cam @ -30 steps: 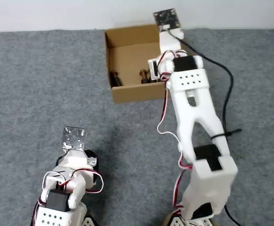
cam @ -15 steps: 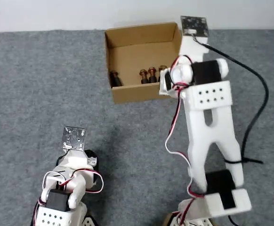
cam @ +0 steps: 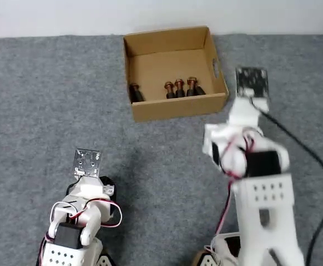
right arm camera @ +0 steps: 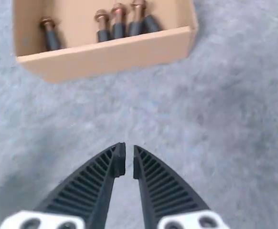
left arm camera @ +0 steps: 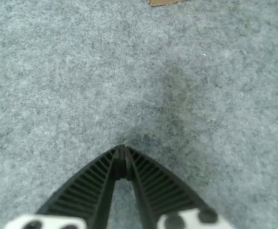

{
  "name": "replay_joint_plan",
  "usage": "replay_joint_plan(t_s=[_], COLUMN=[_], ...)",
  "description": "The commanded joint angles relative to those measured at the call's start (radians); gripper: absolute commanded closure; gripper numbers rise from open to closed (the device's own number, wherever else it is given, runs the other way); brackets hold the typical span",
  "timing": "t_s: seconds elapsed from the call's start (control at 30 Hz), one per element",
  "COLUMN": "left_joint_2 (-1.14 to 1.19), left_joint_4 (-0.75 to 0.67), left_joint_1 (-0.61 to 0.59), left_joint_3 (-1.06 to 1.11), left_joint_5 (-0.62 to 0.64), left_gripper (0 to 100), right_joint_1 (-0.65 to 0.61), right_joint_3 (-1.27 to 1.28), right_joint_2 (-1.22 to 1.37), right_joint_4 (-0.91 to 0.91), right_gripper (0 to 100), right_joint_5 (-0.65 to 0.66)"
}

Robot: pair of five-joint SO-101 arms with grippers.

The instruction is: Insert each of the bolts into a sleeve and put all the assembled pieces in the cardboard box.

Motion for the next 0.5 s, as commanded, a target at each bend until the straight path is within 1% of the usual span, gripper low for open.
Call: replay_joint_plan(t_s=[0.0, 0.17, 0.47], left_joint_2=[-0.011, -0.011, -0.011], left_joint_4=[0.006, 0.006, 0.006], left_joint_1=[-0.003, -0.003, -0.003], left_joint_3=[-0.002, -0.002, -0.002], left_joint_5=[-0.008, -0.008, -0.008], left_gripper=[100, 100, 100], right_joint_1=[0.079, 0.136, 0.139], right_joint_3=[0.256, 0.503, 0.842], right_joint_2=[-0.185, -0.354, -0.608], right_joint_4=[-0.157, -0.251, -0.298], right_gripper=[99.1, 99.1, 99.0], right_joint_5=[0.069, 0.084, 0.084])
